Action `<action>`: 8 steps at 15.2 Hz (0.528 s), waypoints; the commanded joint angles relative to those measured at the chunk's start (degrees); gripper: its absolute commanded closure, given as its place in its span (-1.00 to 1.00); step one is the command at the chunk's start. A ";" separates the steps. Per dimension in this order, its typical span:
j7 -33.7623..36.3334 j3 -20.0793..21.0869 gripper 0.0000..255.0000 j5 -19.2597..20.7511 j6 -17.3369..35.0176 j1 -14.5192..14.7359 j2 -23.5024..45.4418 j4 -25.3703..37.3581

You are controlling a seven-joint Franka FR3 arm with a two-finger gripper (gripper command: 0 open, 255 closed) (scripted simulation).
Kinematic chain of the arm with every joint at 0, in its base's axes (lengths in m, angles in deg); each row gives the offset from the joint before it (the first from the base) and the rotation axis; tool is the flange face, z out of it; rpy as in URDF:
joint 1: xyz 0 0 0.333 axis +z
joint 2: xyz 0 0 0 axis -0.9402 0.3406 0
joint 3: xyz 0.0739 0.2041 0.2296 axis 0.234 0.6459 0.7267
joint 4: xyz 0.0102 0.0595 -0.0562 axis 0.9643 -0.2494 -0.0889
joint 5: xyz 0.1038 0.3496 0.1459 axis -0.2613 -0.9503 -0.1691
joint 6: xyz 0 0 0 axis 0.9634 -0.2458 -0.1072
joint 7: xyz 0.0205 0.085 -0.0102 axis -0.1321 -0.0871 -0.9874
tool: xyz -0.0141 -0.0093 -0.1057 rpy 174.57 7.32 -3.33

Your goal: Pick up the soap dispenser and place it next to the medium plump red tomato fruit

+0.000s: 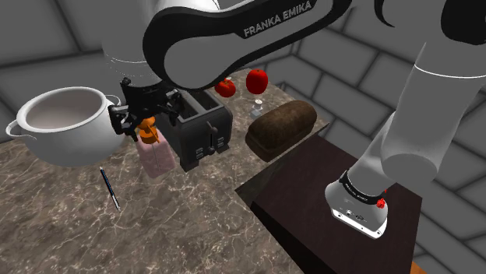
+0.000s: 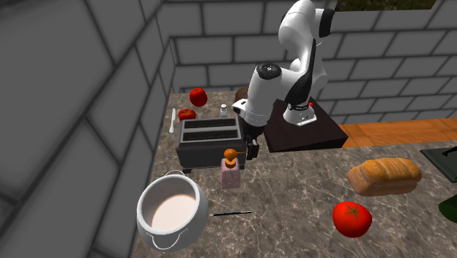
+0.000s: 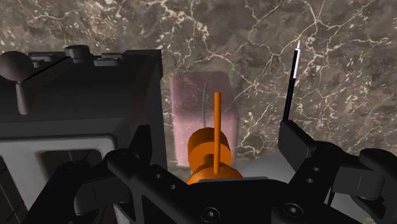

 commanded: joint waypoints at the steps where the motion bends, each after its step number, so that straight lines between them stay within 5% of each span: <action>1: 0.78 -0.24 -1.00 0.87 1.00 0.47 1.14 -0.18; 8: 1.63 -0.82 -1.00 2.22 3.80 0.76 2.72 -1.77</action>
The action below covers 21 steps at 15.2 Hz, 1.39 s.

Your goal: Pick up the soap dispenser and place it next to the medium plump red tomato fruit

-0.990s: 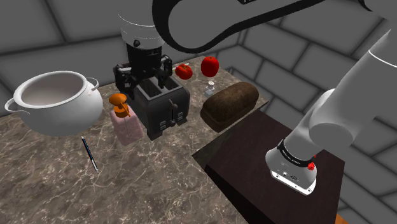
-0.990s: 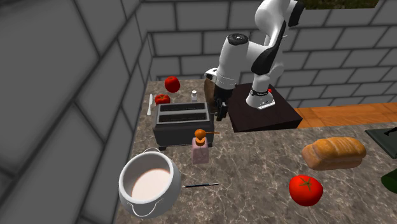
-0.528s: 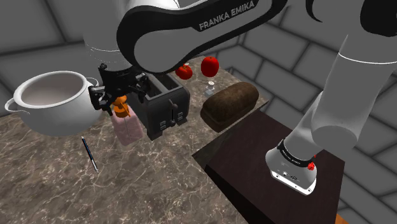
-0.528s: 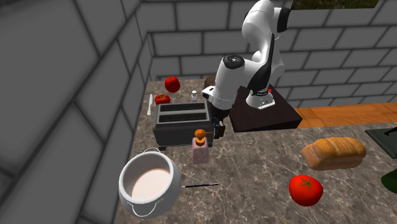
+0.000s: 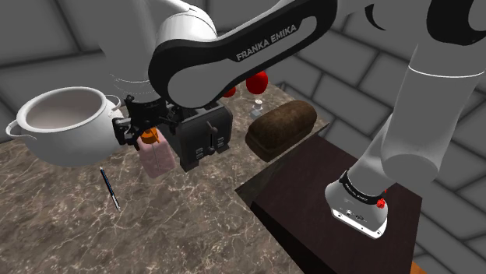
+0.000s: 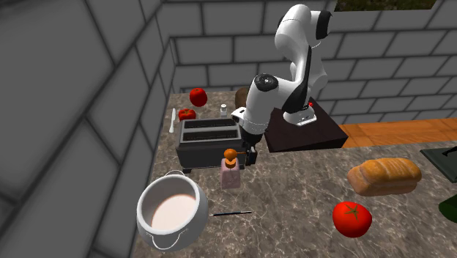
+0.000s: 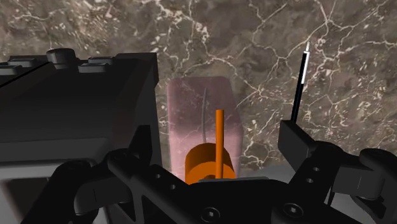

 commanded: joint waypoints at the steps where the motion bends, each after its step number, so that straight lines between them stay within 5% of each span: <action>1: 0.03 -0.03 -1.00 0.08 0.10 0.02 0.09 -0.01; 6: 0.02 -0.03 -1.00 0.07 0.09 0.02 0.09 -0.01; 7: 0.02 -0.03 1.00 0.07 0.09 0.02 0.09 -0.01; 21: -1.00 0.48 1.00 -1.20 -3.14 -0.24 -1.24 2.25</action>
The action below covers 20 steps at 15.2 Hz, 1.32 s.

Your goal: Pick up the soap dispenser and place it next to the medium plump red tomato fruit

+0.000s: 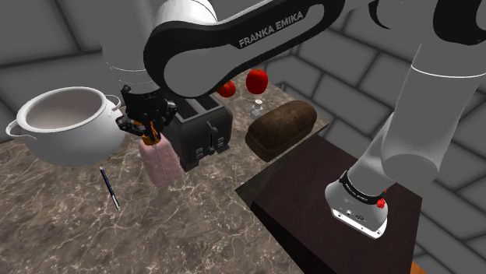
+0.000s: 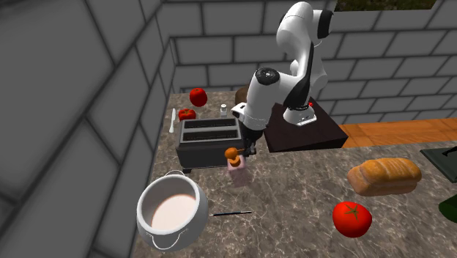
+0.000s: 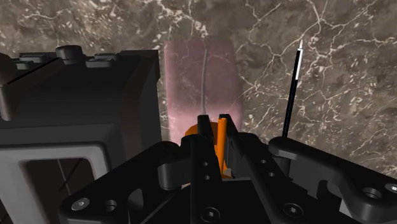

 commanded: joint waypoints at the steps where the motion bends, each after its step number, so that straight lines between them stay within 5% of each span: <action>1: -0.40 0.15 1.00 -0.40 -1.44 -0.04 -0.33 1.21; 20: -2.84 1.13 1.00 -2.54 -15.18 0.58 -2.11 13.76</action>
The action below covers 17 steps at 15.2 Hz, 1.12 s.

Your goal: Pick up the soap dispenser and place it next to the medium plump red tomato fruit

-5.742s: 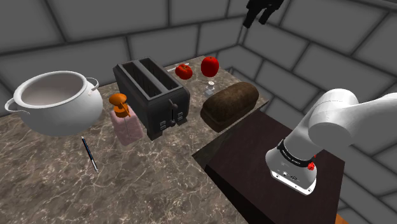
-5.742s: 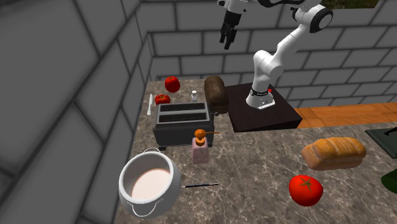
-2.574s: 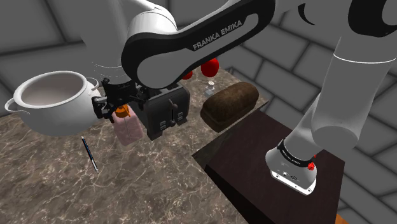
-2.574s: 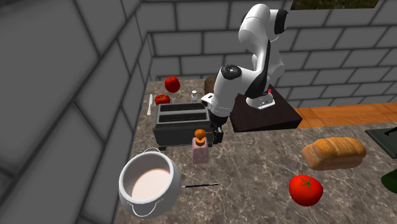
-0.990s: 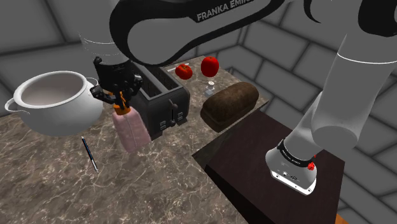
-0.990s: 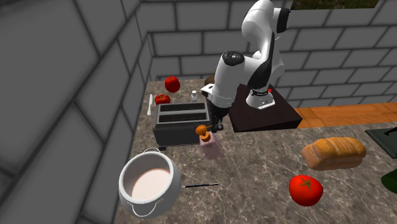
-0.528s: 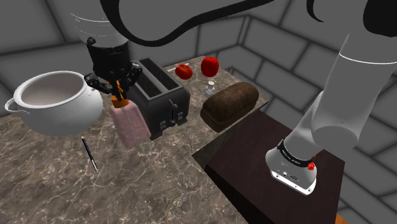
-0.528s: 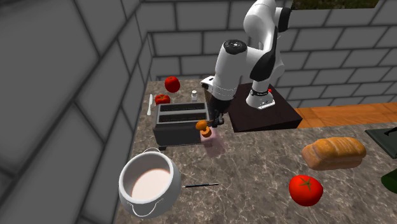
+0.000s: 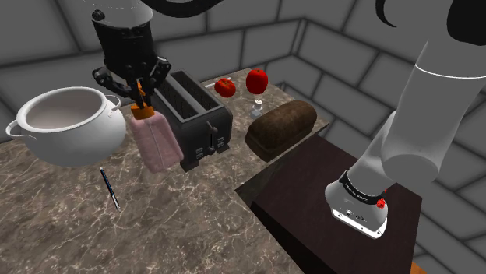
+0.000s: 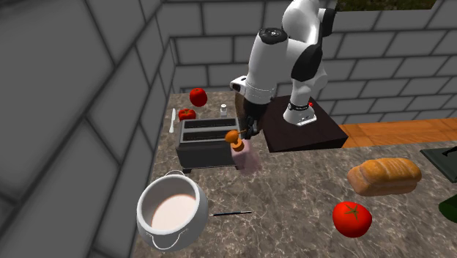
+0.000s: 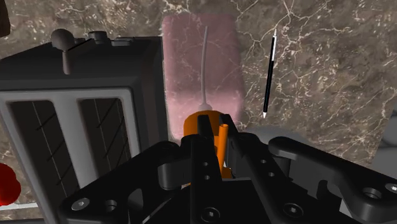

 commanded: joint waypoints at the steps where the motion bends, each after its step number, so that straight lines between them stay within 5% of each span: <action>1: -0.12 0.10 1.00 -0.14 -1.49 0.16 -0.13 1.37; 17: -0.62 0.27 1.00 2.17 -15.73 4.00 3.69 18.91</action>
